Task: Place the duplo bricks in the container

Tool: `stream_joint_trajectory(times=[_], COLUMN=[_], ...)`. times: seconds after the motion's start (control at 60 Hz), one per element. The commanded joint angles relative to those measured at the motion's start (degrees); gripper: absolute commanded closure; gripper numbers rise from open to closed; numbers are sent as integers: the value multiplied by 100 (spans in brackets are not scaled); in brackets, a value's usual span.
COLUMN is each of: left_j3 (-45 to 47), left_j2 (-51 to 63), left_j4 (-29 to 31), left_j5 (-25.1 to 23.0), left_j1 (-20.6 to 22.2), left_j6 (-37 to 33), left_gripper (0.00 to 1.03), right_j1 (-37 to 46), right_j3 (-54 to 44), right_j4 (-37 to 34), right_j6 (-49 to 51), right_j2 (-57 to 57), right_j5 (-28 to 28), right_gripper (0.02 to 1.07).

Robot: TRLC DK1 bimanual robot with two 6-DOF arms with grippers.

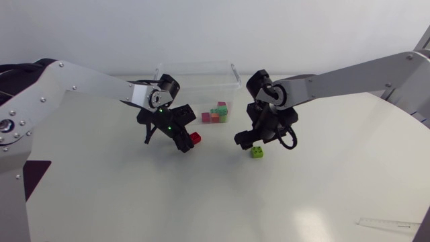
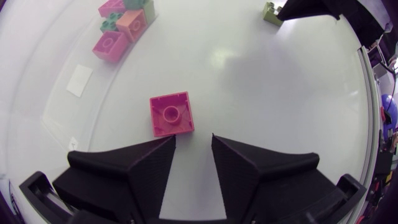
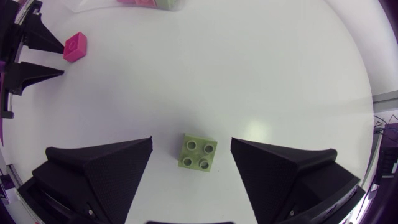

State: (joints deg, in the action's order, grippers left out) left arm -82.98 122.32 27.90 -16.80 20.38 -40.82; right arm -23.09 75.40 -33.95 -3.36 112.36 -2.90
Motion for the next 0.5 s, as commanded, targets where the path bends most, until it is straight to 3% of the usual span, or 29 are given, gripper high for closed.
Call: stream_joint_trajectory(times=[0.0, 0.033, 0.1, 0.233, 0.317, 0.483], left_j3=[-157, -183, -210, -315, -307, -307], left_j2=[125, 125, 125, 213, 266, 442], left_j4=[-13, -4, -39, -118, -250, -461], left_j5=[36, 54, 80, 106, 142, 273], left_j1=[1, -8, -8, 10, 54, 124], left_j6=[241, 285, 329, 408, 390, 285], left_gripper=[53, 52, 36, 17, 10, 5], right_j1=[59, 68, 112, 226, 235, 209], right_j3=[160, 177, 168, 19, -69, -412], right_j4=[-199, -252, -287, -50, 20, 258], right_j6=[-332, -376, -420, -420, -385, -289], right_j2=[331, 392, 480, 665, 709, 471], right_j5=[-18, -18, -9, 149, 167, 316], right_gripper=[25, 25, 32, 65, 69, 81])
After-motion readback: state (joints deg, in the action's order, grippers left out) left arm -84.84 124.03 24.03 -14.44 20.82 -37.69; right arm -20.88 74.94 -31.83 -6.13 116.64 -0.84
